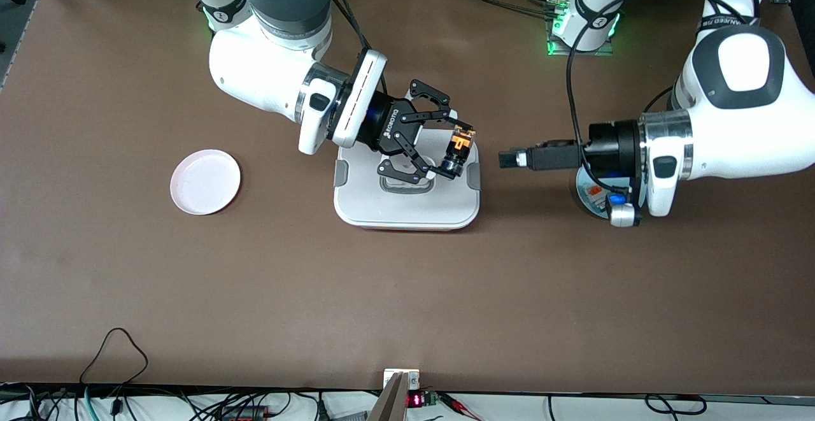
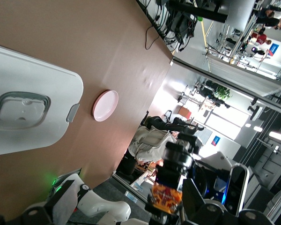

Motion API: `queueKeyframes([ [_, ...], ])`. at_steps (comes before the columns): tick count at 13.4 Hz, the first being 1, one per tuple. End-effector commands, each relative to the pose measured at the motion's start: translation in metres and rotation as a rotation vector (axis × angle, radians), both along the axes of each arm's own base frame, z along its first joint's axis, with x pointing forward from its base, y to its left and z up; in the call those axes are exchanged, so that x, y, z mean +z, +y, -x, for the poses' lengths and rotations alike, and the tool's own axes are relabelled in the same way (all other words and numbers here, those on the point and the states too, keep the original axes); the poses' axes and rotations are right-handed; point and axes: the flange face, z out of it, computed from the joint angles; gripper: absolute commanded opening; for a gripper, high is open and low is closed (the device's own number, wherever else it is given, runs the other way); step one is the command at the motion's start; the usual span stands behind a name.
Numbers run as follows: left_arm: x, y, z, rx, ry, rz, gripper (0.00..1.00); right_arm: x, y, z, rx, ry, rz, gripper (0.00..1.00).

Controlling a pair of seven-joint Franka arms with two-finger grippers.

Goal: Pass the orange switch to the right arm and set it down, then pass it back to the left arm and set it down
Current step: 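Close the left gripper on the switch held by the right gripper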

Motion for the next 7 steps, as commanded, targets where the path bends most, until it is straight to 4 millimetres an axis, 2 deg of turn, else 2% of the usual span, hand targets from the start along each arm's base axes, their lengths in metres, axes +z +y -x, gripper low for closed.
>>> queueKeyframes([
  [1, 0.001, -0.004, -0.004, 0.021, 0.031, 0.057, 0.98, 0.001, 0.001, 0.002, 0.005, 0.001, -0.025, 0.19],
  [3, 0.010, -0.038, 0.000, 0.025, -0.005, 0.059, 0.98, 0.001, 0.001, 0.002, 0.005, 0.002, -0.026, 0.19],
  [7, 0.015, -0.060, 0.005, 0.032, 0.014, 0.055, 0.97, 0.001, 0.001, 0.002, 0.005, 0.003, -0.027, 0.20],
])
